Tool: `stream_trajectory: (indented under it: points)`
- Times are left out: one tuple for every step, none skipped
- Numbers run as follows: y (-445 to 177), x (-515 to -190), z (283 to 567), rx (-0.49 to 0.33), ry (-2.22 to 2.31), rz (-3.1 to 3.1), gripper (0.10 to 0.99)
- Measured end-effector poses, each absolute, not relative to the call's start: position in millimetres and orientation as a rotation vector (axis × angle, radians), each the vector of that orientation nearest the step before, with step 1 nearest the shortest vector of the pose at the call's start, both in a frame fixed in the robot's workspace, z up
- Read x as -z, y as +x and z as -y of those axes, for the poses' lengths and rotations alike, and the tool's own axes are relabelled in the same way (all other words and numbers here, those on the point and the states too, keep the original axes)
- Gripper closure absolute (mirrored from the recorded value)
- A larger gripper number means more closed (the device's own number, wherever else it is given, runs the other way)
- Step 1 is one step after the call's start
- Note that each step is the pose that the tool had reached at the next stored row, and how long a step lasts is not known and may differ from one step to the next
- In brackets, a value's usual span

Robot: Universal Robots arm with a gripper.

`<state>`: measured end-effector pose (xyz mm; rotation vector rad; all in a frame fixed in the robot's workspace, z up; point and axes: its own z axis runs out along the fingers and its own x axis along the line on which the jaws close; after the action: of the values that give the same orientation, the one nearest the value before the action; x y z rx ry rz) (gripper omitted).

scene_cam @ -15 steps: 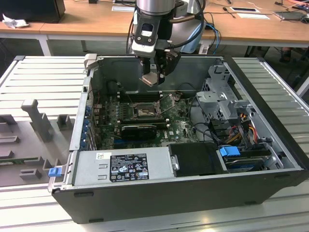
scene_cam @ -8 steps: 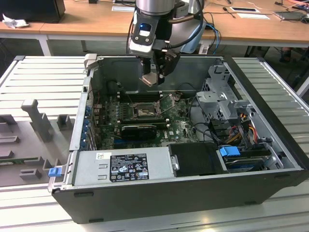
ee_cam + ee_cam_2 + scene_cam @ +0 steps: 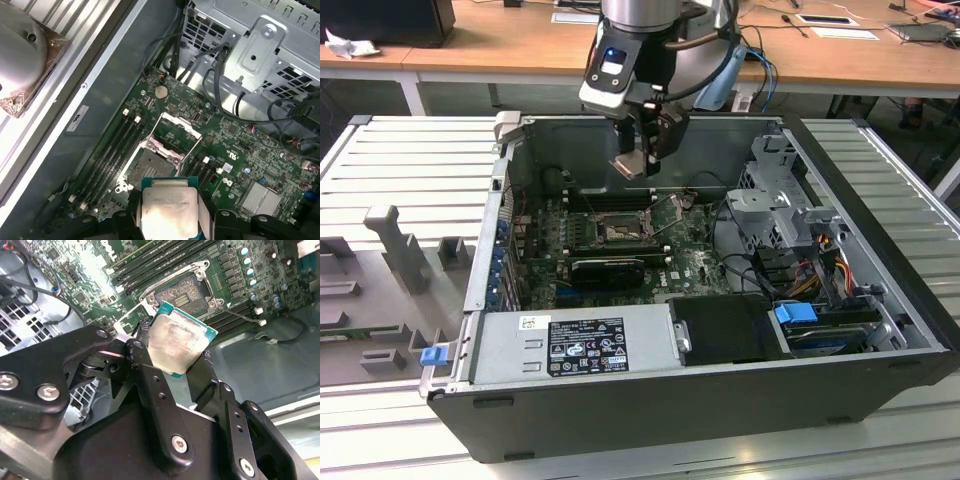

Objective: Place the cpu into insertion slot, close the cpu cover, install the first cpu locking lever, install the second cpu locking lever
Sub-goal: 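Place the cpu into insertion slot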

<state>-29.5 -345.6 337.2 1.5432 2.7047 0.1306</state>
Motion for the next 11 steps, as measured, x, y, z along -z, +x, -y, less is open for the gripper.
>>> stream_trajectory:
  points:
    - [-29.5,-337.0,345.6,-0.13,1.57,-2.688,0.545]
    - [-29.5,-336.8,345.6,-0.13,1.589,-2.677,0.545]
    - [-29.5,-336.5,345.6,-0.13,1.604,-2.667,0.545]
    - [-29.5,-336.3,345.6,-0.129,1.613,-2.661,0.545]
    - [-29.6,-335.9,345.6,-0.129,1.62,-2.657,0.545]
    - [-29.6,-335.3,345.6,-0.129,1.623,-2.655,0.545]
    - [-29.6,-335.1,345.6,-0.129,1.623,-2.655,0.545]
    - [-29.6,-334.9,345.6,-0.129,1.623,-2.654,0.545]
    - [-29.6,-334.6,345.6,-0.129,1.624,-2.654,0.545]
    - [-29.6,-334.1,345.5,-0.13,1.624,-2.654,0.545]
    - [-29.6,-333.2,345.6,-0.129,1.624,-2.654,0.545]
